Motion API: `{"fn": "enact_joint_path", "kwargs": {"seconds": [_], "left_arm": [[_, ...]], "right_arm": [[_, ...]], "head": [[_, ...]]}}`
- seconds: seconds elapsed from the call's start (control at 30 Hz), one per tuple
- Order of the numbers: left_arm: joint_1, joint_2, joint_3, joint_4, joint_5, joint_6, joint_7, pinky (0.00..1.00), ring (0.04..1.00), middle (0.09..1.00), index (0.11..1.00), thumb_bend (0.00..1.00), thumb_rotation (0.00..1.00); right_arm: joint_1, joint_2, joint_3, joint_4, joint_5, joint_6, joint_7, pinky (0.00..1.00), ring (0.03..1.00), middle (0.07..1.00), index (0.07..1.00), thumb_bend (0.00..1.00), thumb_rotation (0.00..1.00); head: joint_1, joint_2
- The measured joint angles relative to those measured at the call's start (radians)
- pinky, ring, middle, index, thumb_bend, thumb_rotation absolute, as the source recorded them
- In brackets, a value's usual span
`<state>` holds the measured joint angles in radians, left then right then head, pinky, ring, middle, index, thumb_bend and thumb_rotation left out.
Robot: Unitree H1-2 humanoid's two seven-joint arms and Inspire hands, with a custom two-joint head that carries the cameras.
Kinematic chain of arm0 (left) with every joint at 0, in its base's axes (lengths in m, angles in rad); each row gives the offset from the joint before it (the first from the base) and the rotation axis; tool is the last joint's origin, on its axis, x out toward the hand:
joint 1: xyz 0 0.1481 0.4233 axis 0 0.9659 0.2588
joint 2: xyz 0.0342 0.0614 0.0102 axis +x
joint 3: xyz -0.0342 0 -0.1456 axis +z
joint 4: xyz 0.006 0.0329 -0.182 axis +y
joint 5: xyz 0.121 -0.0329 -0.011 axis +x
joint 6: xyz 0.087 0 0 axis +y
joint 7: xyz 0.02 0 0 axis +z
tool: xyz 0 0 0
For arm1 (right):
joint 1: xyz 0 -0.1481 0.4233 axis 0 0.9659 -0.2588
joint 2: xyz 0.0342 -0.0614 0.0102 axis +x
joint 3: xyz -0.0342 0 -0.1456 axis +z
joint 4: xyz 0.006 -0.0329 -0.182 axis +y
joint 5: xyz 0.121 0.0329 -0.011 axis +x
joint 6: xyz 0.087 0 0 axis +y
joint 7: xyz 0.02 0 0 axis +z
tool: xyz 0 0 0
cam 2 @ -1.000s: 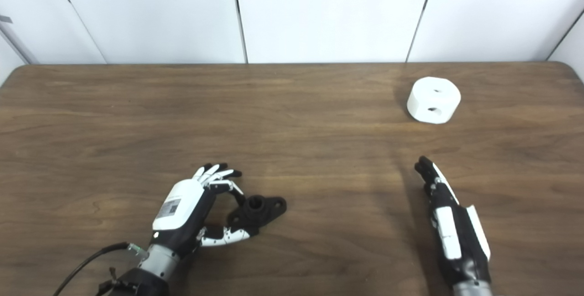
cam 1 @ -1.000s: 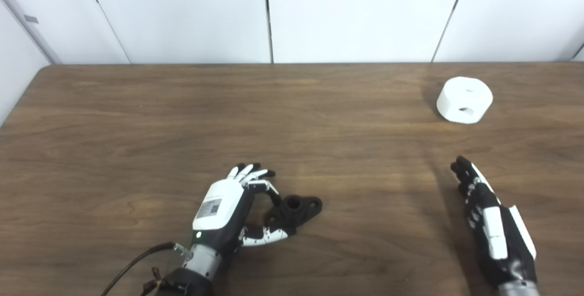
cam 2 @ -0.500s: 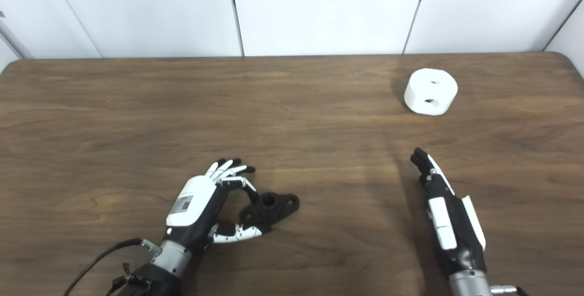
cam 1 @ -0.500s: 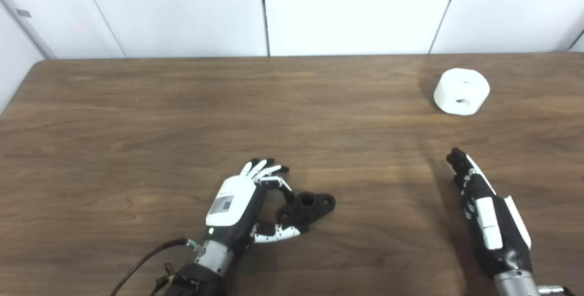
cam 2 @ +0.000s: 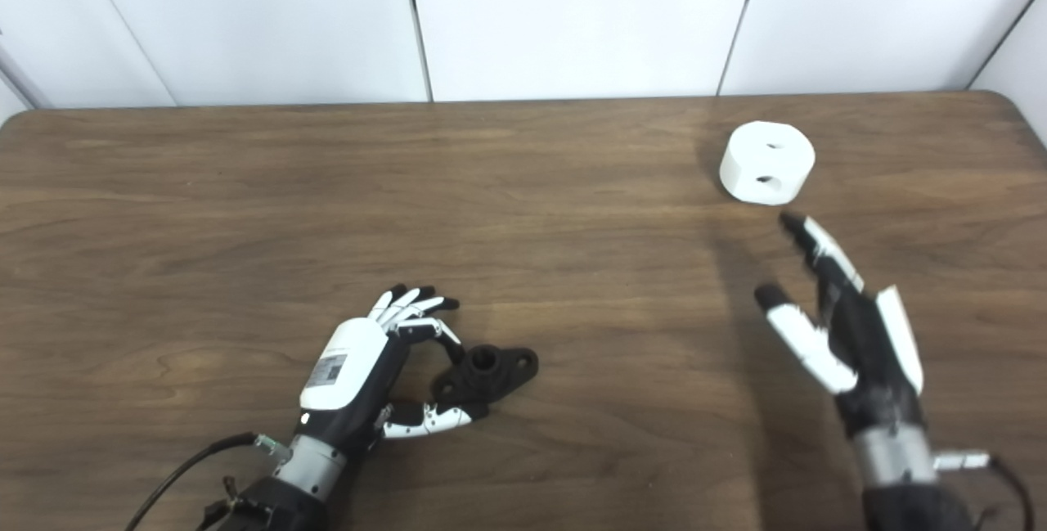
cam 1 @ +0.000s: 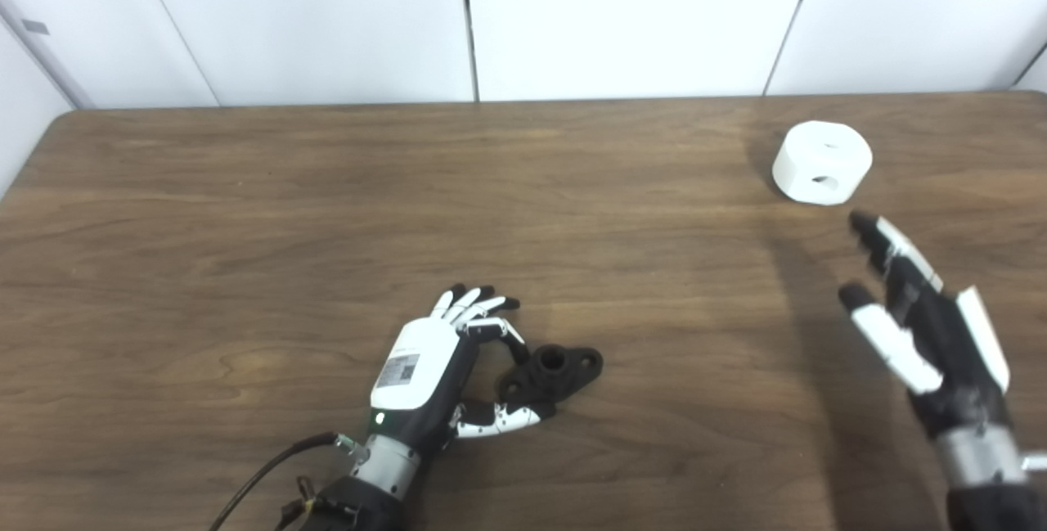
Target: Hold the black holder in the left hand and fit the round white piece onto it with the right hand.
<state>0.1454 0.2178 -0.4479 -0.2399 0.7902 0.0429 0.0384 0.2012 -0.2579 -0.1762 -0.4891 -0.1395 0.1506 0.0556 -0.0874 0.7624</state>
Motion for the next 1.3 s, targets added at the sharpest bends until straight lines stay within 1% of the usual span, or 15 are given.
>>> {"fn": "enact_joint_path", "kwargs": {"seconds": [0.07, 0.1, 0.17, 0.23, 0.37, 0.6, 0.7, 0.73, 0.77, 0.83, 0.87, 1.0, 1.1, 1.17, 1.3], "left_arm": [[0.001, -0.002, 0.000, 0.000, 0.000, 0.000, 0.000, 1.00, 0.927, 0.839, 0.486, 0.52, 0.05], [0.001, -0.002, 0.000, 0.000, 0.000, 0.000, 0.000, 1.00, 0.926, 0.838, 0.486, 0.52, 0.05], [0.002, -0.003, 0.000, 0.000, 0.000, 0.000, 0.001, 1.00, 0.926, 0.838, 0.486, 0.52, 0.05], [0.002, -0.003, 0.000, 0.000, 0.001, 0.000, 0.001, 1.00, 0.929, 0.841, 0.487, 0.52, 0.05], [0.002, -0.003, 0.000, 0.000, 0.003, 0.000, 0.000, 1.00, 0.925, 0.838, 0.487, 0.52, 0.05], [0.003, 0.001, 0.004, 0.007, 0.003, -0.016, 0.006, 0.98, 0.909, 0.821, 0.486, 0.52, 0.05], [0.003, 0.004, 0.007, 0.017, 0.001, -0.027, 0.017, 0.98, 0.909, 0.821, 0.486, 0.52, 0.05], [0.004, 0.005, 0.008, 0.019, -0.001, -0.031, 0.020, 0.99, 0.909, 0.822, 0.486, 0.52, 0.05], [0.004, 0.005, 0.009, 0.021, -0.003, -0.036, 0.021, 0.99, 0.908, 0.822, 0.486, 0.52, 0.05], [0.004, 0.007, 0.009, 0.022, -0.004, -0.040, 0.021, 0.99, 0.911, 0.825, 0.486, 0.52, 0.05], [0.004, 0.008, 0.009, 0.022, -0.004, -0.042, 0.021, 0.99, 0.910, 0.824, 0.486, 0.52, 0.05], [0.006, 0.021, 0.015, 0.025, -0.006, -0.058, 0.026, 0.99, 0.908, 0.825, 0.486, 0.52, 0.05], [0.006, 0.021, 0.015, 0.026, -0.006, -0.059, 0.026, 1.00, 0.910, 0.826, 0.486, 0.52, 0.05], [0.006, 0.021, 0.015, 0.026, -0.006, -0.059, 0.025, 1.00, 0.913, 0.828, 0.486, 0.52, 0.05], [0.006, 0.023, 0.015, 0.026, -0.006, -0.059, 0.025, 1.00, 0.918, 0.828, 0.486, 0.52, 0.05]], "right_arm": [[-0.039, -0.031, -0.018, -0.003, -0.031, 0.038, 0.000, 0.89, 0.938, 0.936, 0.891, 0.65, 0.61], [-0.057, -0.046, -0.024, -0.004, -0.038, 0.056, 0.001, 0.89, 0.939, 0.939, 0.890, 0.65, 0.60], [-0.088, -0.074, -0.027, -0.011, -0.061, 0.099, 0.009, 0.93, 0.961, 0.955, 0.904, 0.67, 0.56], [-0.109, -0.097, -0.024, -0.019, -0.093, 0.135, 0.021, 0.96, 0.979, 0.968, 0.915, 0.69, 0.53], [-0.150, -0.128, -0.016, -0.019, -0.163, 0.196, 0.031, 0.98, 0.984, 0.950, 0.901, 0.77, 0.47], [-0.243, -0.201, 0.029, 0.005, -0.315, 0.245, 0.051, 0.99, 0.996, 0.949, 0.894, 0.81, 0.44], [-0.289, -0.219, 0.044, 0.019, -0.346, 0.260, 0.067, 0.99, 1.000, 0.957, 0.902, 0.80, 0.43], [-0.304, -0.221, 0.050, 0.027, -0.354, 0.261, 0.071, 0.99, 1.000, 0.960, 0.905, 0.80, 0.43], [-0.321, -0.227, 0.059, 0.048, -0.361, 0.266, 0.077, 0.99, 1.000, 0.968, 0.911, 0.80, 0.42], [-0.361, -0.257, 0.082, 0.100, -0.379, 0.282, 0.115, 0.96, 1.000, 0.982, 0.919, 0.81, 0.39], [-0.370, -0.262, 0.083, 0.107, -0.382, 0.284, 0.120, 0.96, 1.000, 0.984, 0.917, 0.82, 0.38], [-0.443, -0.290, 0.108, 0.158, -0.409, 0.316, 0.182, 0.94, 1.000, 0.989, 0.906, 0.84, 0.34], [-0.501, -0.324, 0.129, 0.209, -0.434, 0.317, 0.229, 0.92, 1.000, 0.991, 0.904, 0.85, 0.33], [-0.539, -0.335, 0.136, 0.248, -0.452, 0.318, 0.263, 0.93, 1.000, 0.991, 0.901, 0.87, 0.31], [-0.591, -0.352, 0.151, 0.303, -0.500, 0.319, 0.336, 0.99, 1.000, 0.998, 0.887, 0.91, 0.26]], "head": [[-0.005, -0.009], [-0.005, -0.009], [-0.026, -0.032], [-0.032, -0.038], [-0.087, -0.074], [-0.124, -0.106], [-0.138, -0.115], [-0.161, -0.129], [-0.164, -0.132], [-0.185, -0.147], [-0.186, -0.147], [-0.233, -0.182], [-0.238, -0.187], [-0.247, -0.196], [-0.247, -0.199]]}}
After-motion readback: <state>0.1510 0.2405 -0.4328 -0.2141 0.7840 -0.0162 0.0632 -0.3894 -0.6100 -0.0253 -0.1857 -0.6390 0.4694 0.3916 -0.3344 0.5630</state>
